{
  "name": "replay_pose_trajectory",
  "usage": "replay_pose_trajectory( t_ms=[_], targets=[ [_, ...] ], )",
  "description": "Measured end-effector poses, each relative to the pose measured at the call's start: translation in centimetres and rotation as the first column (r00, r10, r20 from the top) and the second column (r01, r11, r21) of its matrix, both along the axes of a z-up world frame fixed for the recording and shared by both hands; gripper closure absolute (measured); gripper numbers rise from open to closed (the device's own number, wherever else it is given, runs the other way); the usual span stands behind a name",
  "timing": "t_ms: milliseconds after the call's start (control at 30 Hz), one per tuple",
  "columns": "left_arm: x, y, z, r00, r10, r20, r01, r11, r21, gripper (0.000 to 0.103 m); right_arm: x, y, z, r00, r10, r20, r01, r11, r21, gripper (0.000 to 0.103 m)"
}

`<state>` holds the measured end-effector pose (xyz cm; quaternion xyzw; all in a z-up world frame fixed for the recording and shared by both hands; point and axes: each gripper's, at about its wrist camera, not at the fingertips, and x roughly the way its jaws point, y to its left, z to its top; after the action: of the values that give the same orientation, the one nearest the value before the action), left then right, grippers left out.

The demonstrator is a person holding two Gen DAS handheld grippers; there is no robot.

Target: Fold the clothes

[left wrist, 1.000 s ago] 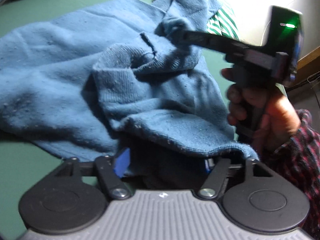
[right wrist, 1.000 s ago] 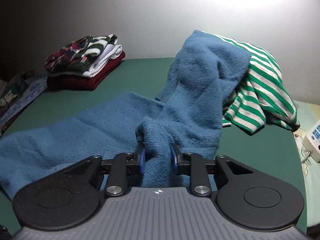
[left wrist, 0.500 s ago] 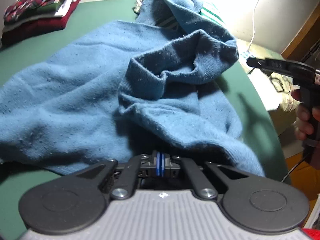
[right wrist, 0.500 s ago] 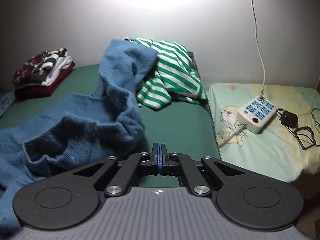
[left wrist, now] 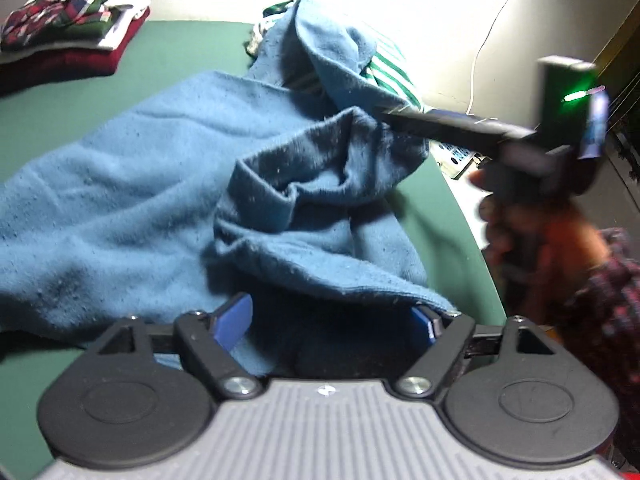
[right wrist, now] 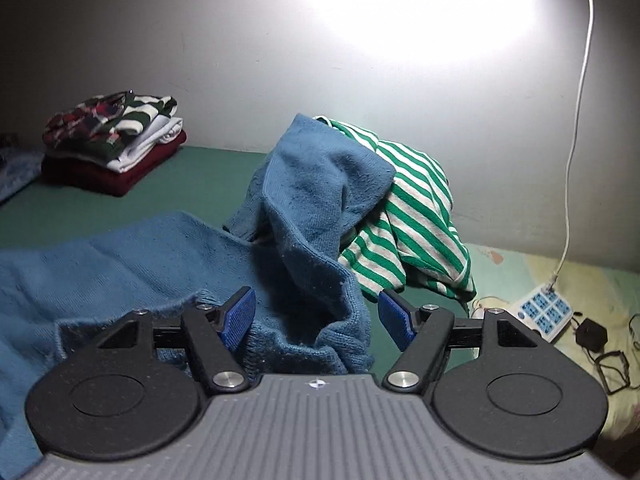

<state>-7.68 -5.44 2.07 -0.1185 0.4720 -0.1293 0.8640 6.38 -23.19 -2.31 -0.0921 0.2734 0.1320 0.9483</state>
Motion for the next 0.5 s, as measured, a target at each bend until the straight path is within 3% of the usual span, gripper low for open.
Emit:
replay_pose_trajectory(
  t_ms=[100, 200, 267, 300, 333, 500],
  targets=[
    [1.3, -0.1, -0.8, 0.999, 0.011, -0.046, -0.011, 1.0, -0.004, 0.005, 1.5, -0.2, -1.4, 0.999, -0.032, -0.03, 0.032, 0.999, 0.001, 0.035],
    [2.7, 0.1, -2.0, 0.992, -0.003, -0.123, -0.006, 0.997, -0.071, 0.005, 2.4, -1.4, -2.3, 0.992, -0.08, -0.098, 0.086, 0.995, 0.056, 0.038],
    [2.9, 0.6, -1.5, 0.993, 0.003, -0.119, -0.019, 0.991, -0.134, 0.005, 2.0, -2.1, -2.8, 0.991, -0.089, -0.103, 0.096, 0.993, 0.065, 0.051],
    [3.1, 0.9, -1.3, 0.993, 0.006, -0.115, -0.025, 0.986, -0.166, 0.005, 1.8, -2.4, -3.0, 0.989, -0.094, -0.111, 0.101, 0.993, 0.056, 0.074],
    [3.3, 0.9, -1.2, 0.993, 0.007, -0.118, -0.027, 0.986, -0.167, 0.004, 1.7, -2.7, -3.1, 0.988, -0.099, -0.12, 0.105, 0.993, 0.047, 0.082],
    [4.7, 0.8, -1.5, 0.987, 0.0, -0.161, -0.033, 0.979, -0.202, 0.003, 1.1, -5.3, -3.7, 0.973, -0.153, -0.173, 0.175, 0.977, 0.12, 0.088]
  ],
)
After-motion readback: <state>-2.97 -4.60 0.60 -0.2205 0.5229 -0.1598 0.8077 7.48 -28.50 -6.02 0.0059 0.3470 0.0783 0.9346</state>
